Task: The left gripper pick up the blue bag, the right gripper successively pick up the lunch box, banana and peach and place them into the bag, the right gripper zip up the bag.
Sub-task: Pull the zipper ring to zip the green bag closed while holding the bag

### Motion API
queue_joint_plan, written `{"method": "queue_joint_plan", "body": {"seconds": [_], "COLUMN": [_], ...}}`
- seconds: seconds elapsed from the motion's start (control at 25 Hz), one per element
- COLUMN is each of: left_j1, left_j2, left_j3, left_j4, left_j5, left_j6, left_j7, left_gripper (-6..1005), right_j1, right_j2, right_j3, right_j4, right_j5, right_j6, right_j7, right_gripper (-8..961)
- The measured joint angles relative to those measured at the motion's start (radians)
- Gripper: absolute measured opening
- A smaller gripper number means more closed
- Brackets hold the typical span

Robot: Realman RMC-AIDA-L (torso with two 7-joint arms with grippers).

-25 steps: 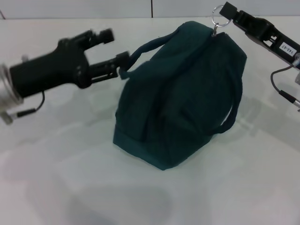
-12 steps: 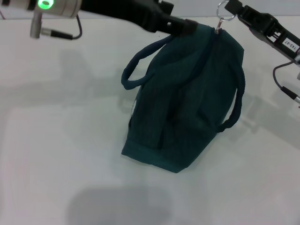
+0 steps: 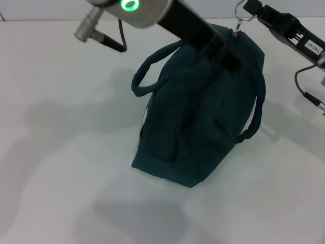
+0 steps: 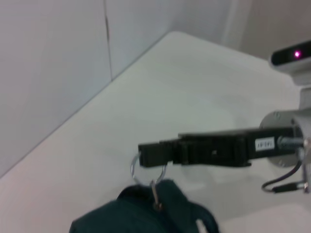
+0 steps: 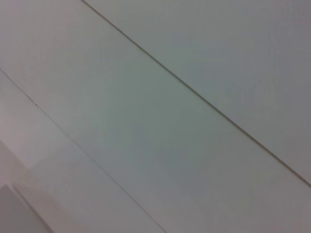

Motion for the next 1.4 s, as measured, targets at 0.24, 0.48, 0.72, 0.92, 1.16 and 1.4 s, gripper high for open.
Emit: {"method": "queue_joint_plan", "body": {"seconds": [0.24,0.48,0.72,0.92,1.16,1.4], "left_j1": [0.004,0.008,0.009,0.016,0.025,0.047], "left_j2": [-0.011,-0.012,-0.011,-0.007,-0.007,-0.007], "left_j3": [0.041,0.071,0.096,0.152,0.194,0.195], "left_j4": [0.002,-0.031,-0.043,-0.044,-0.046,-0.029], "left_j5": [0.047,0.069,0.089,0.108,0.136,0.136], "left_j6": [-0.031,-0.054,-0.074,-0.094,-0.116,-0.131], "left_j7": [-0.037,-0.040,-0.041,-0.034,-0.033,-0.012], "left_gripper": [806,802,798,719,549,312], "right_j1": [0.002,0.002,0.002,0.002,0.002,-0.001], "right_j2": [0.000,0.000,0.000,0.000,0.000,0.000], "right_j3": [0.001,0.001,0.001,0.001,0.001,0.001], "right_j4": [-0.002,-0.003,-0.003,-0.001,-0.002,0.000], "right_j5": [0.000,0.000,-0.001,-0.001,-0.001,0.000], "right_j6": [0.011,0.012,0.014,0.014,0.014,0.014], "right_j7": [0.000,-0.001,-0.002,-0.002,-0.001,0.000], "right_gripper": [6,6,6,6,6,6]}}
